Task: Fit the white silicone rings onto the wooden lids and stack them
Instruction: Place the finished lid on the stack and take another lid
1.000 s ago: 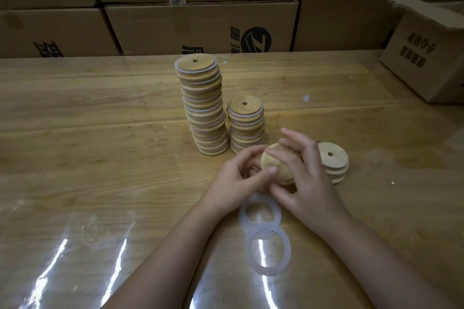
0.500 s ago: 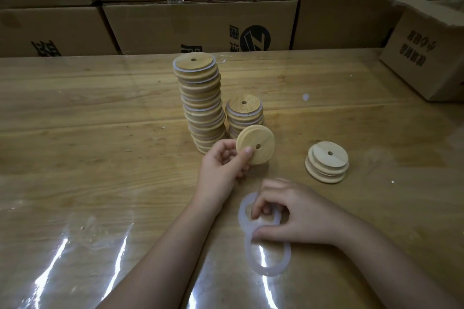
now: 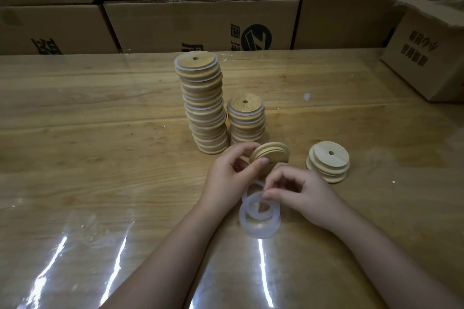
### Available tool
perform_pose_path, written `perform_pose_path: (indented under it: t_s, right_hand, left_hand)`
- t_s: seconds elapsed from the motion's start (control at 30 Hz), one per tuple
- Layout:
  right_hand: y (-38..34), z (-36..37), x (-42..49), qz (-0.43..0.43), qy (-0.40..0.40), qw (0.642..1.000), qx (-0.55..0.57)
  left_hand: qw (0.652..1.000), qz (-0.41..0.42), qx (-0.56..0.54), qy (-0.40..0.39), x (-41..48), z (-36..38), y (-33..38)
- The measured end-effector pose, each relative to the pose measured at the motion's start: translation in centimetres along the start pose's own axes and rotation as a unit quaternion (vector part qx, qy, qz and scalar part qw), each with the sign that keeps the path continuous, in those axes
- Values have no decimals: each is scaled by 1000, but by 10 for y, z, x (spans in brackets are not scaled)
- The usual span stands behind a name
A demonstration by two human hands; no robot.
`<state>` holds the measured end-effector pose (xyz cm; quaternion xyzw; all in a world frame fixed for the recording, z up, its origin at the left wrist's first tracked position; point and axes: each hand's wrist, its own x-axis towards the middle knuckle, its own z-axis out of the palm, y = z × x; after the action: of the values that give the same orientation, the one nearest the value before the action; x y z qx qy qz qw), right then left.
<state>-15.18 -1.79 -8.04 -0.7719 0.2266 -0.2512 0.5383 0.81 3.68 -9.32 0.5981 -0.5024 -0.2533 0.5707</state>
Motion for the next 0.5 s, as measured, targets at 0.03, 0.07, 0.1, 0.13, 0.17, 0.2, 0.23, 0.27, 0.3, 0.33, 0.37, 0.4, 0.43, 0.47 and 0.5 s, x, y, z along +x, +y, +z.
perform_pose_path:
  t_s: [0.03, 0.07, 0.1, 0.13, 0.17, 0.2, 0.23, 0.27, 0.3, 0.33, 0.37, 0.4, 0.43, 0.47, 0.5]
  right_hand:
    - [0, 1, 0, 0, 20, 1000, 22]
    - [0, 1, 0, -1, 43, 998, 39]
    - [-1, 1, 1, -5, 67, 997, 47]
    - [-1, 0, 1, -9, 90, 995, 48]
    - [0, 0, 1, -14, 114, 992, 46]
    - [1, 0, 1, -18, 138, 989, 44]
    - [2, -1, 2, -23, 161, 986, 41]
    - [3, -1, 3, -29, 184, 982, 38]
    - [3, -1, 4, -37, 205, 978, 28]
    - [4, -2, 5, -48, 224, 973, 6]
    - [4, -2, 6, -58, 239, 969, -26]
    - [5, -2, 7, -65, 251, 964, -53]
    - [6, -2, 8, -69, 260, 961, -68]
    - [7, -3, 8, -71, 265, 959, -73]
    - [8, -3, 8, -71, 266, 959, -72]
  left_hand:
    - [1000, 6, 13, 7, 0, 0, -1]
    - [1000, 12, 23, 10, 1, 0, -1]
    - [999, 14, 29, 11, 1, 0, -1]
    - [999, 12, 31, 9, 1, -1, 0]
    - [1000, 9, 28, 8, 1, -1, 0]
    - [1000, 4, 22, 7, 1, -1, 0]
    - [1000, -3, 13, 8, 0, -1, 1]
    - [1000, -10, 0, 10, 0, 0, 2]
    - [1000, -16, -13, 13, 0, 0, 3]
    - [999, -17, -24, 19, -1, 0, 4]
    - [999, -14, -30, 25, -1, 0, 5]
    - [999, -9, -30, 29, -2, -1, 6]
    - [999, -2, -28, 27, -2, -1, 7]
    - [999, 5, -25, 21, -3, -1, 7]
    - [1000, 12, -18, 13, -3, -1, 7]
